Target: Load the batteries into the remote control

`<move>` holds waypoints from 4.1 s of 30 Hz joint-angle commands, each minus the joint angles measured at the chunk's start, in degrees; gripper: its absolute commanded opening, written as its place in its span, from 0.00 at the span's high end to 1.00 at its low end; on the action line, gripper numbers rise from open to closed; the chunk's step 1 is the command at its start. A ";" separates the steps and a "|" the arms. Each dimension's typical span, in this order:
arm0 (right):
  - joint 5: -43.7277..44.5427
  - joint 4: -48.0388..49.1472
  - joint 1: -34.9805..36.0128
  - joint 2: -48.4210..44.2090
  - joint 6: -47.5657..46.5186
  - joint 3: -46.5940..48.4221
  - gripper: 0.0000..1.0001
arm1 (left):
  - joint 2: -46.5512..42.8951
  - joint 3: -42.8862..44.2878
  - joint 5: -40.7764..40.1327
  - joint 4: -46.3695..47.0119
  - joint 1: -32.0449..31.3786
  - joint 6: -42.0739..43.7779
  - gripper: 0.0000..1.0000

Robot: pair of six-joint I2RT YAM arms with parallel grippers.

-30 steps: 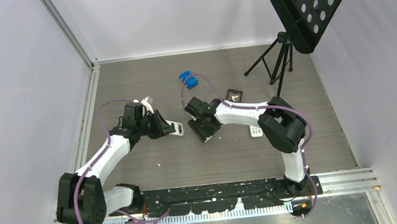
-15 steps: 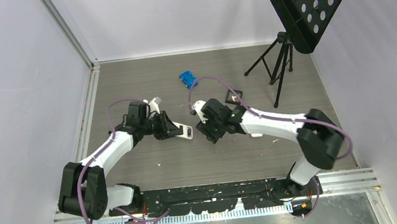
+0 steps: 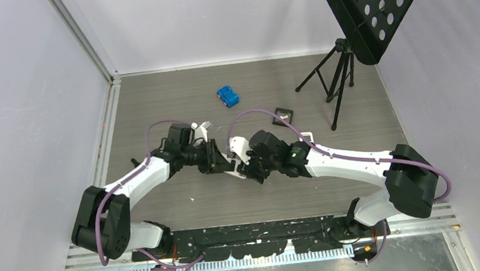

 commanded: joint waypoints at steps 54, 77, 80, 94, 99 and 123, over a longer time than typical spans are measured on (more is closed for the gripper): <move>-3.96 1.01 1.43 3.86 -4.92 5.23 0.54 | -0.33 2.50 6.76 5.91 -2.35 0.37 1.00; -4.44 3.19 0.14 7.00 1.16 11.99 0.52 | -2.01 1.13 9.17 9.60 -5.14 -1.16 1.00; -4.24 3.40 0.04 8.02 1.79 12.68 0.52 | -2.38 0.87 9.49 9.64 -5.32 -1.22 1.00; -4.89 3.32 -0.48 6.60 -4.77 12.68 0.51 | -2.69 1.09 9.37 8.45 -6.28 0.93 1.00; -5.70 1.82 -1.46 5.61 -5.90 12.76 0.51 | -2.33 1.59 9.14 7.65 -6.46 1.69 1.00; -7.12 -6.62 -1.80 10.41 -5.78 18.34 0.46 | -3.51 2.67 9.72 7.43 -7.27 -0.06 1.00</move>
